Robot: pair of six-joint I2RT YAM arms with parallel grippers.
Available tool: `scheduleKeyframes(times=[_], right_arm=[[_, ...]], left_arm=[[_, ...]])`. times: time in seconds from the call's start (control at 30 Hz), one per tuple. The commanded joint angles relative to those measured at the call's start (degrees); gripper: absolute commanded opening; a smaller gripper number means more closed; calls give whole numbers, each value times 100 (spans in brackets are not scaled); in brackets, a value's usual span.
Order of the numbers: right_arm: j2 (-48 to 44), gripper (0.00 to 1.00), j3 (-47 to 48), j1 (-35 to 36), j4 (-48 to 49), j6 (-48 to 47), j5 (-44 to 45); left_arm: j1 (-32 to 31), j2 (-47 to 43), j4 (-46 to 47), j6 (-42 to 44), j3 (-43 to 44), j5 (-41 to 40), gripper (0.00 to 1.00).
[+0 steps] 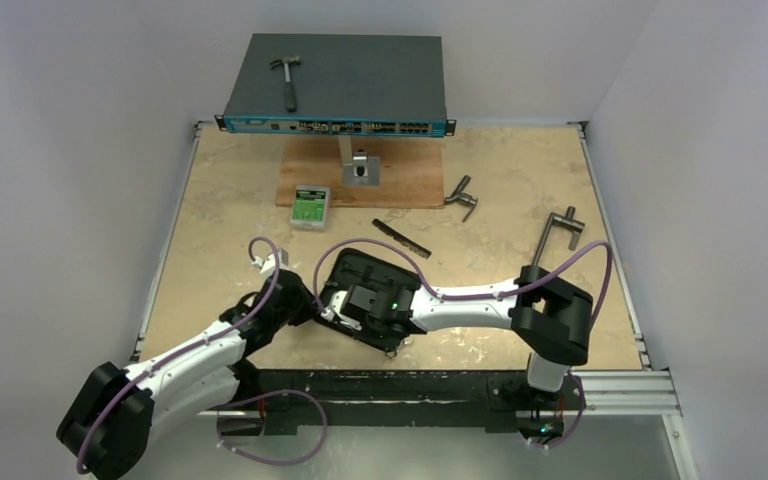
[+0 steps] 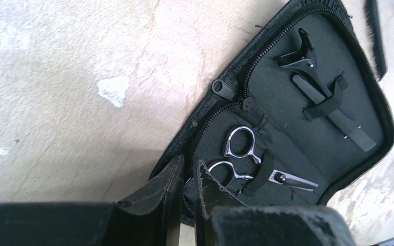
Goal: Sort the hair-cutting tools
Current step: Place the scissors in the hairdressing tool bag.
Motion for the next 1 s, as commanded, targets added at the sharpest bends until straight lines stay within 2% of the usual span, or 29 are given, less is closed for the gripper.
scheduleKeyframes(times=[0.0,0.33,0.97], right_arm=[[-137,0,-363,-15,1156,658,-358],[-370,0,-701,-130,1602,852,-265],[-230,0,-583,-342,2169,863,-401]], left_arm=[[-56,196,183,-20,-259,650,10],[-59,271,309,-37,-299,729,4],[-55,336,481,-85,-400,831,0]])
